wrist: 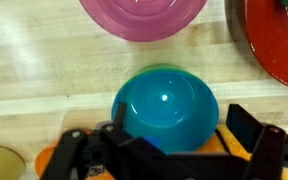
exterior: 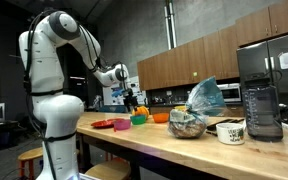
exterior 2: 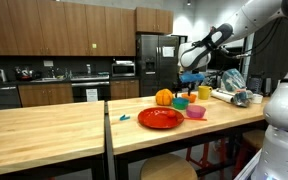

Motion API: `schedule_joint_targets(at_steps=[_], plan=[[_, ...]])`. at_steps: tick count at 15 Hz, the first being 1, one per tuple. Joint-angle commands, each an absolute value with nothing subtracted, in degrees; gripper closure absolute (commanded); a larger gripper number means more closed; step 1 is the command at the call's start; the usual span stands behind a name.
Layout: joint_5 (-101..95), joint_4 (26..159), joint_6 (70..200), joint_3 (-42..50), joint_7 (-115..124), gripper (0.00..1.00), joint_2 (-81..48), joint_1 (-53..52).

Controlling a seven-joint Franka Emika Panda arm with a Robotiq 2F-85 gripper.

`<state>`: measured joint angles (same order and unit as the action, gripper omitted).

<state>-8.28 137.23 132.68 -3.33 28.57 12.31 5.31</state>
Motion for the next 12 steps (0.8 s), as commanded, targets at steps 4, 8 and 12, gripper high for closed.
schedule_joint_targets(at_steps=[4,8,12], plan=[[-8.3,136.7,131.9,-2.4,40.6,0.0,10.7,7.0],[-8.9,136.7,133.8,-1.4,45.4,0.0,9.5,7.4],[-8.3,136.8,135.2,-0.2,48.5,0.0,7.9,7.5]])
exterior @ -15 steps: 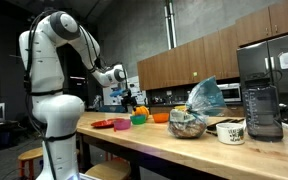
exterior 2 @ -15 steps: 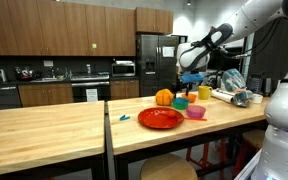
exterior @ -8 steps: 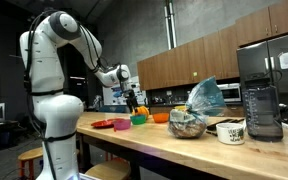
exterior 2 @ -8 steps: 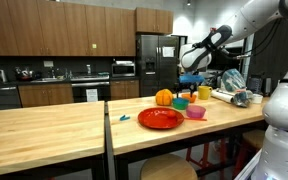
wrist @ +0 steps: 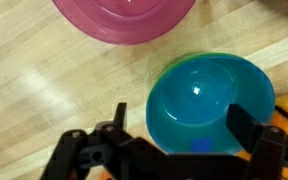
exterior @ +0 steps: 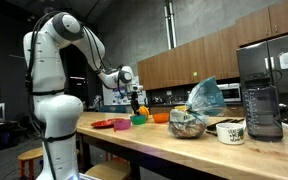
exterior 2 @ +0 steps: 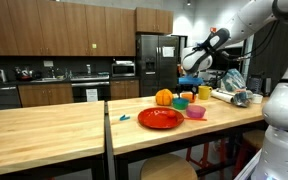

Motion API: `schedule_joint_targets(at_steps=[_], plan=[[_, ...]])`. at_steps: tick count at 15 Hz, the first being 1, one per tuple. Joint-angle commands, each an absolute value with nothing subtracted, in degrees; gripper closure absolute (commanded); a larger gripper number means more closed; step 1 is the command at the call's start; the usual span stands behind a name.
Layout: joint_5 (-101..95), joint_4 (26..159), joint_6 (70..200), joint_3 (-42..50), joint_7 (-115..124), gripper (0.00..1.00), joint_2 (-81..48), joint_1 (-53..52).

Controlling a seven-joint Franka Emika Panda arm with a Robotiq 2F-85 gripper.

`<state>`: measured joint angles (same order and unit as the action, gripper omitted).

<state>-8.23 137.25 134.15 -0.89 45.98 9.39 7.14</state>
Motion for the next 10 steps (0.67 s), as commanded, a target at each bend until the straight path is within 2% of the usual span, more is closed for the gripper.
schedule_joint_targets(at_steps=[1,2,3,5,10], plan=[[-8.0,136.9,135.6,0.1,48.9,0.0,7.5,7.4],[-7.6,136.9,135.8,0.4,49.1,0.0,7.2,7.3],[-7.7,136.9,136.0,0.7,49.7,0.25,7.0,7.3],[-8.0,136.8,136.6,1.0,50.7,0.31,6.8,7.2],[-8.6,137.0,137.1,1.3,52.1,0.69,7.2,7.1]])
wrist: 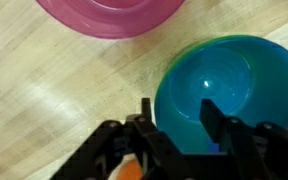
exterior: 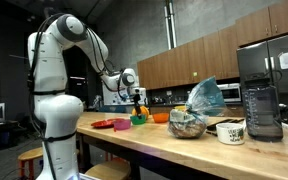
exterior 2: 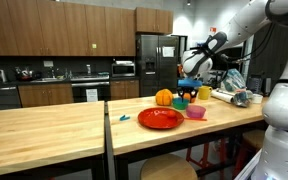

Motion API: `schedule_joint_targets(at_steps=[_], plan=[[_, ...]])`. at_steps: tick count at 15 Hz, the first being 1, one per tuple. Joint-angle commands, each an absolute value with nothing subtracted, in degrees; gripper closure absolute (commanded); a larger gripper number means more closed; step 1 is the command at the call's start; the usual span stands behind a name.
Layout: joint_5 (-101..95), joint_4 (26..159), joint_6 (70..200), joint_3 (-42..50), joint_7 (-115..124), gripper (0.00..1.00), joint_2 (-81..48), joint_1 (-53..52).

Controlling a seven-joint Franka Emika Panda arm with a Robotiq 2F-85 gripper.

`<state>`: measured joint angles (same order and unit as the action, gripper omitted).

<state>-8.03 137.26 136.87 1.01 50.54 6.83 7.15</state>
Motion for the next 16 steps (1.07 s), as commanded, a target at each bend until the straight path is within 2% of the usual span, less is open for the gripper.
schedule_joint_targets(at_steps=[1,2,3,4,5,6,7,8,9,10,11,12,16], plan=[[-9.1,137.0,137.0,1.1,52.7,0.78,7.5,7.1],[-9.5,137.0,136.9,1.0,52.9,0.85,7.8,7.0],[-9.9,137.0,136.8,0.9,53.2,0.62,8.0,7.0],[-10.0,137.0,136.8,0.8,53.4,0.47,8.1,6.9],[-9.9,137.0,136.7,0.8,53.3,0.46,8.1,6.8],[-10.0,137.0,136.7,0.7,53.5,0.42,8.2,6.8],[-9.9,136.9,136.6,0.7,53.5,0.86,8.1,6.7],[-9.9,136.9,136.6,0.7,53.6,0.83,8.1,6.6],[-10.0,136.9,136.6,0.6,53.7,0.84,8.1,6.6],[-10.0,136.9,136.6,0.5,53.8,0.88,8.1,6.6],[-9.9,137.0,136.7,0.5,53.8,0.97,8.2,6.6],[-10.0,137.1,136.6,0.5,53.9,1.0,8.4,6.6],[-10.0,137.4,136.8,0.4,53.9,0.99,9.3,6.7]])
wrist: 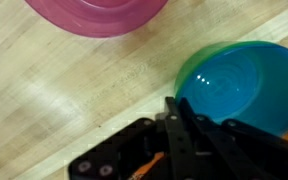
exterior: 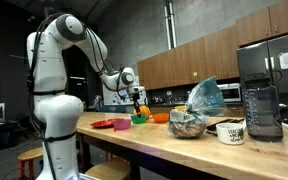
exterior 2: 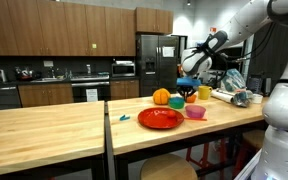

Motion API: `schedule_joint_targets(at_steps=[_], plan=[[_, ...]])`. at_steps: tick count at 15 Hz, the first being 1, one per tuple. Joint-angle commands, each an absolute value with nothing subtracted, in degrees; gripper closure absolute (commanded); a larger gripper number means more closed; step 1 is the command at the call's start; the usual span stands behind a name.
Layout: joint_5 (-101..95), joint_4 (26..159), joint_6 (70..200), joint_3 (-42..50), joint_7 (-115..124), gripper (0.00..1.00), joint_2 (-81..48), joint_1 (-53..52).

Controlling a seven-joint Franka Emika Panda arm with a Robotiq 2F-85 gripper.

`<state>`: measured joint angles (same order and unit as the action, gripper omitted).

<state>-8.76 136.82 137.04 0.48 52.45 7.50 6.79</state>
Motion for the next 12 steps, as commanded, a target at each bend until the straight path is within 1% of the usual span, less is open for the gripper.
schedule_joint_targets(at_steps=[1,3,4,5,6,7,9,12], plan=[[-9.8,137.6,136.8,0.4,53.8,0.99,9.6,6.7],[-9.8,137.7,136.7,0.3,53.6,0.99,10.0,6.7],[-9.7,137.8,136.7,0.3,53.5,0.69,10.2,6.7],[-9.8,137.9,136.8,0.2,53.6,0.68,10.3,6.8],[-9.8,138.0,136.8,0.2,53.6,0.94,10.4,6.8],[-9.7,138.1,136.8,0.2,53.5,0.94,10.5,6.8],[-9.7,138.1,136.8,0.1,53.3,1.0,10.6,6.7],[-9.5,138.2,136.9,-0.1,53.1,1.0,10.4,6.6]])
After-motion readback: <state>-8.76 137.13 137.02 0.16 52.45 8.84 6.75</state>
